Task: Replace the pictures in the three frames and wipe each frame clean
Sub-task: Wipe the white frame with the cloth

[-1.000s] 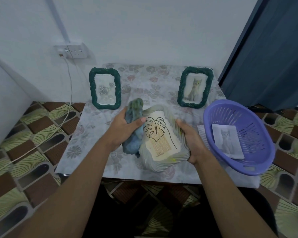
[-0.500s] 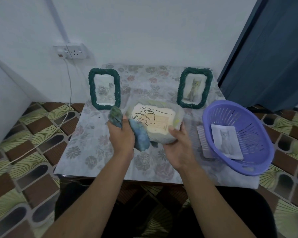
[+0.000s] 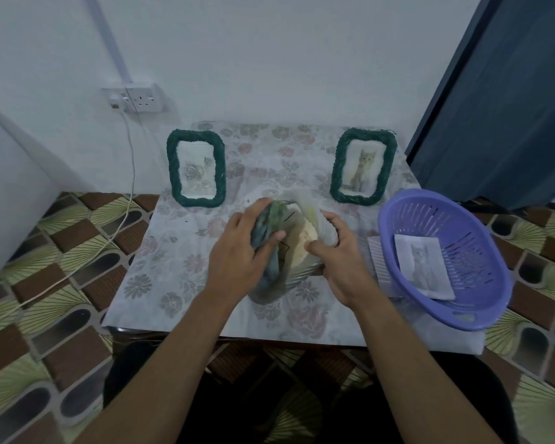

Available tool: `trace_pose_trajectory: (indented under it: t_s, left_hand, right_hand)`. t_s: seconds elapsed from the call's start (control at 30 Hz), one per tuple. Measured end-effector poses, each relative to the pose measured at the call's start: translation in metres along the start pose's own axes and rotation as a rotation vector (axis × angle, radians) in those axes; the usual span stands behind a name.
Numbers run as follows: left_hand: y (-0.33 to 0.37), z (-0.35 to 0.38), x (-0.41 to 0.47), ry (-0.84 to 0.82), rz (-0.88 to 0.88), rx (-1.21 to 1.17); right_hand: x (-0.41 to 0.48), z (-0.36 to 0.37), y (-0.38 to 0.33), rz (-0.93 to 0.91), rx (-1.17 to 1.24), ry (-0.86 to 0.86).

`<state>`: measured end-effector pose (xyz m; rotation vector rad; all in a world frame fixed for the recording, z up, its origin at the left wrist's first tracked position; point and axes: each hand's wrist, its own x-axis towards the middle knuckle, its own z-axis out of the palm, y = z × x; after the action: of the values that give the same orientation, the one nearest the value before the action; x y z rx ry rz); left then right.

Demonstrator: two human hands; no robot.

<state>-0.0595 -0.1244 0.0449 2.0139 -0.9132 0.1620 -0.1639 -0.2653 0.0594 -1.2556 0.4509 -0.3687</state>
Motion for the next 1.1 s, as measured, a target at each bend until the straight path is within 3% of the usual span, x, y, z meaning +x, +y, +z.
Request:
trace_pose_trajectory:
  t_s: [0.2, 0.4, 0.63, 0.87, 1.1]
  left_hand:
    - [0.013, -0.003, 0.007, 0.123, 0.09, 0.026]
    - [0.019, -0.003, 0.014, 0.26, 0.103, 0.123]
    - [0.029, 0.003, 0.005, 0.138, 0.322, 0.064]
    - [0.036, -0.015, 0.032, 0.289, 0.099, 0.176]
    - [0.043, -0.011, 0.021, 0.142, 0.129, 0.1]
  right_hand:
    - [-0.001, 0.005, -0.007, -0.18, -0.115, -0.04]
    - [0.0, 0.007, -0.011, -0.244, -0.303, -0.031]
    - [-0.003, 0.006, -0.02, -0.299, -0.288, -0.11]
    - [-0.001, 0.009, -0.024, -0.323, -0.46, -0.109]
    - [0.002, 0.008, -0.027, -0.386, -0.493, -0.083]
